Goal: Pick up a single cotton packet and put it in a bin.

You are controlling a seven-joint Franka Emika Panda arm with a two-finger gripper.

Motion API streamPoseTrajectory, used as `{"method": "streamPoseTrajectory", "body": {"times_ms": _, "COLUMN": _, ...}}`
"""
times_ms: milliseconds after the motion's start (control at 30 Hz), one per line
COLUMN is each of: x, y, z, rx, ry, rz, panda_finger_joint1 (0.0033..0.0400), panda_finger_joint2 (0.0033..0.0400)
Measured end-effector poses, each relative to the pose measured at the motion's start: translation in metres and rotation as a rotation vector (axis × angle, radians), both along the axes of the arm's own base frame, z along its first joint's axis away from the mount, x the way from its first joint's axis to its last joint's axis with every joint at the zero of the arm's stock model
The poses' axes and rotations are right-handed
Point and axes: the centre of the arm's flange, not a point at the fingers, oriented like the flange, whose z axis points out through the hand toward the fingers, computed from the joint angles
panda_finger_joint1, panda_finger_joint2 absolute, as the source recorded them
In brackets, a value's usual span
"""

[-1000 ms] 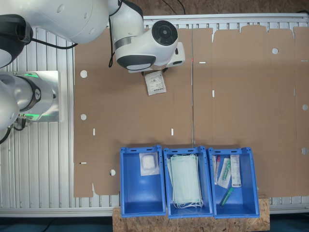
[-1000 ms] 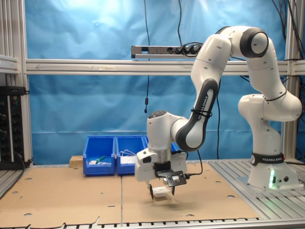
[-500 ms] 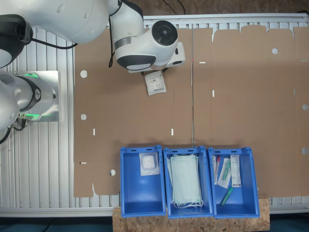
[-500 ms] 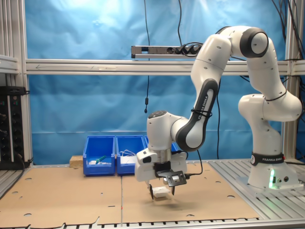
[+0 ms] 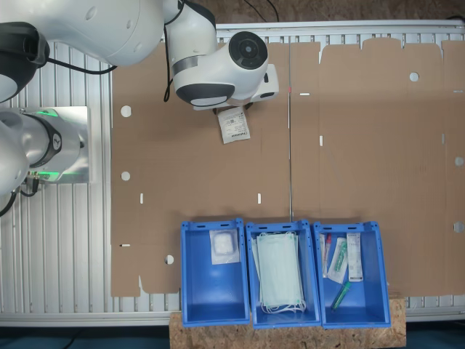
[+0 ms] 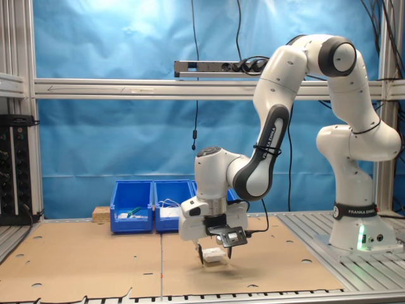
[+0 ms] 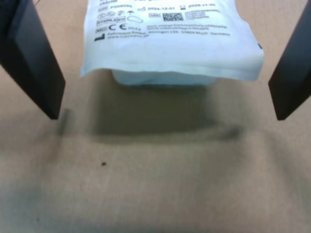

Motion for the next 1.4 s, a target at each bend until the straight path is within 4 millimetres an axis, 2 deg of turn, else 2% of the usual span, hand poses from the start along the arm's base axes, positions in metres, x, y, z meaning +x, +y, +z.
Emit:
{"method": "streamPoseTrajectory", "body": {"times_ms": 833, "x": 0.0, "y": -0.009, "z": -0.001, "rx": -0.003, "ry": 0.002, "rz": -0.017, "panda_finger_joint1": 0.04, "panda_finger_joint2": 0.04}}
{"method": "streamPoseTrajectory", "body": {"times_ms": 1400, "x": 0.003, "y": -0.028, "z": -0.001, "rx": -0.003, "ry": 0.006, "rz": -0.041, "panda_finger_joint1": 0.04, "panda_finger_joint2": 0.04}}
